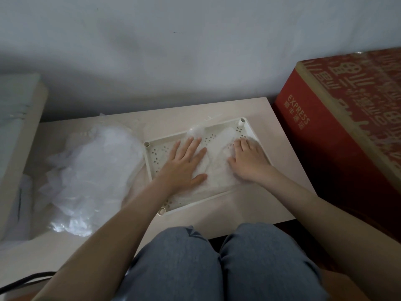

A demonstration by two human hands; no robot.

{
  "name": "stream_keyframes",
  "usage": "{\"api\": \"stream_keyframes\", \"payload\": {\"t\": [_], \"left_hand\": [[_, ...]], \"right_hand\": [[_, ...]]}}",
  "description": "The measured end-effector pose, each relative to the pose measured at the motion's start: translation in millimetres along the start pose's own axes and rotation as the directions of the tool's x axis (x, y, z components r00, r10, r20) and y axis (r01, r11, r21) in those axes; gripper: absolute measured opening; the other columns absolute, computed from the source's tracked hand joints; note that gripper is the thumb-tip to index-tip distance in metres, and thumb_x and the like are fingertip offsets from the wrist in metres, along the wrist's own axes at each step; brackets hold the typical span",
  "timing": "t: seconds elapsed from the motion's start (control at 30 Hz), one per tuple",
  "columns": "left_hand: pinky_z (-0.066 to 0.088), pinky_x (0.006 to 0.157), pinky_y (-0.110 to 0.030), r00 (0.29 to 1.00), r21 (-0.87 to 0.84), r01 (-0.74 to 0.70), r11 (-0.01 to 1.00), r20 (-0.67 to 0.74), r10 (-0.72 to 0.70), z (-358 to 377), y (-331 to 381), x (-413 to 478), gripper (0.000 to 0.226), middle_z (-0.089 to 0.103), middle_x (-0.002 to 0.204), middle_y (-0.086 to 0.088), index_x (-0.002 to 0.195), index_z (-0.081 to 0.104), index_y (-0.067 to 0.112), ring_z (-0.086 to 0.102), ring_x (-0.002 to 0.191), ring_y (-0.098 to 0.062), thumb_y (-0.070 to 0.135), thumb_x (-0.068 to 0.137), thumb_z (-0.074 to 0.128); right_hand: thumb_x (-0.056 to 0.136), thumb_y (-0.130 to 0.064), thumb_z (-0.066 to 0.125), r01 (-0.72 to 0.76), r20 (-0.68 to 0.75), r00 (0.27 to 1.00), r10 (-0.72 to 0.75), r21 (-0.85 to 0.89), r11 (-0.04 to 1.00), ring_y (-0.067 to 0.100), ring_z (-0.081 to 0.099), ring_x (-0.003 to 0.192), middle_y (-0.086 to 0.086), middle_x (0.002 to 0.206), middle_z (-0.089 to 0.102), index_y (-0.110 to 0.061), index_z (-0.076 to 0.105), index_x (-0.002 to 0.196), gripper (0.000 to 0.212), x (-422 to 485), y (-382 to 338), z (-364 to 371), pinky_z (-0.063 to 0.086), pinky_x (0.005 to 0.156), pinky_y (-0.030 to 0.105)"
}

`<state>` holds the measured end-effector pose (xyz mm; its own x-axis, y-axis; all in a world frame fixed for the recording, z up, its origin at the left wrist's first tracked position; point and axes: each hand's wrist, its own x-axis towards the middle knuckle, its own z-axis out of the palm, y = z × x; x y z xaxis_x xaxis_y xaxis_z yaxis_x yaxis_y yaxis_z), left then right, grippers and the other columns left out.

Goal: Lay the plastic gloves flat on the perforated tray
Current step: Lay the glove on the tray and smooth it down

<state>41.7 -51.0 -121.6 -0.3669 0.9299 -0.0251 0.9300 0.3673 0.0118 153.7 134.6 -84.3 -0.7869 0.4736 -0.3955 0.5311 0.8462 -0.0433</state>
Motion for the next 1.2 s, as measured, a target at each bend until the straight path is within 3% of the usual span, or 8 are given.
{"api": "stream_keyframes", "payload": {"t": [0.13,0.27,0.43,0.63,0.8,0.9,1.07,1.2], "left_hand": [[-0.009,0.119,-0.043,0.991,-0.037,0.014,0.999,0.133,-0.009,4.1,-2.4,-1.8,0.077,-0.011,0.161,-0.002,0.145,-0.021,0.029,-0.010,0.148,-0.019,0.070,0.081,-0.013],[-0.011,0.118,-0.042,0.994,-0.056,-0.002,0.998,0.113,0.008,5.7,-4.5,-1.5,0.081,-0.013,0.160,-0.001,0.146,-0.020,0.031,-0.012,0.147,-0.018,0.071,0.076,-0.023],[-0.012,0.118,-0.042,0.995,-0.074,-0.013,0.997,0.101,0.020,5.1,-4.8,-1.6,0.081,-0.019,0.157,0.000,0.145,-0.022,0.032,-0.019,0.144,-0.015,0.072,0.074,-0.026],[-0.013,0.117,-0.042,0.991,-0.080,-0.024,0.997,0.128,0.034,4.5,-4.6,-1.1,0.088,-0.021,0.156,0.001,0.144,-0.023,0.030,-0.017,0.146,-0.017,0.076,0.070,-0.029],[-0.013,0.115,-0.048,0.994,-0.086,-0.022,0.996,0.103,0.031,-1.9,-4.9,-3.2,0.085,-0.021,0.153,-0.001,0.146,-0.018,0.028,-0.017,0.145,-0.024,0.077,0.076,-0.021],[0.004,0.118,-0.052,0.998,-0.078,-0.015,0.997,-0.067,0.009,-14.1,-3.2,-6.7,0.077,0.002,0.159,-0.009,0.153,0.006,0.020,0.003,0.147,-0.030,0.068,0.092,-0.001],[0.040,0.099,-0.052,0.845,-0.122,0.353,0.928,-0.385,-0.372,-36.1,-17.2,-32.0,0.047,0.049,0.134,-0.022,0.126,0.048,0.004,0.050,0.116,-0.041,0.035,0.091,0.040],[0.024,0.107,-0.048,0.680,-0.156,0.716,0.680,-0.063,-0.730,-38.3,-40.6,-73.3,0.049,0.034,0.144,-0.016,0.136,0.037,0.007,0.034,0.130,-0.035,0.036,0.098,0.036]], "right_hand": [[0.101,-0.046,0.021,-0.014,0.064,0.998,0.011,0.047,0.999,0.022,-0.014,0.147,0.011,0.160,-0.013,-0.007,-0.010,0.151,0.072,1.8,6.2,8.8,-0.006,0.120,0.038],[0.101,-0.048,0.019,-0.011,0.077,0.997,0.007,0.048,0.999,0.021,-0.019,0.146,0.010,0.159,-0.018,-0.006,-0.013,0.150,0.072,0.0,12.5,10.4,-0.008,0.120,0.036],[0.103,-0.043,0.015,0.186,-0.162,0.970,-0.180,0.019,0.982,0.019,-0.018,0.146,0.007,0.159,-0.018,-0.013,-0.018,0.149,0.065,-20.1,6.8,4.6,-0.010,0.119,0.035],[0.102,-0.048,0.016,0.272,0.167,0.951,-0.260,-0.054,0.961,0.019,-0.021,0.145,0.003,0.158,-0.022,-0.020,-0.019,0.150,0.066,-21.8,18.0,8.1,-0.011,0.118,0.038],[0.102,-0.048,0.016,0.247,0.080,0.967,-0.241,-0.066,0.967,0.018,-0.020,0.146,0.006,0.159,-0.020,-0.016,-0.019,0.149,0.067,-27.4,18.1,0.4,-0.012,0.118,0.037],[0.102,-0.047,0.019,0.256,0.003,0.967,-0.256,-0.012,0.966,0.017,-0.017,0.146,0.004,0.160,-0.015,-0.019,-0.013,0.152,0.065,-31.8,11.9,-7.2,-0.010,0.119,0.037],[0.099,-0.037,0.035,0.270,-0.133,0.954,-0.270,-0.018,0.963,0.019,0.005,0.147,0.003,0.161,0.007,-0.017,0.012,0.153,0.061,-33.8,-9.0,-33.3,0.002,0.116,0.036],[0.096,-0.030,0.042,0.354,-0.104,0.929,-0.355,-0.026,0.935,0.024,0.022,0.138,0.003,0.152,0.029,-0.016,0.033,0.145,0.052,-33.2,-43.5,-50.6,0.016,0.111,0.037]]}}
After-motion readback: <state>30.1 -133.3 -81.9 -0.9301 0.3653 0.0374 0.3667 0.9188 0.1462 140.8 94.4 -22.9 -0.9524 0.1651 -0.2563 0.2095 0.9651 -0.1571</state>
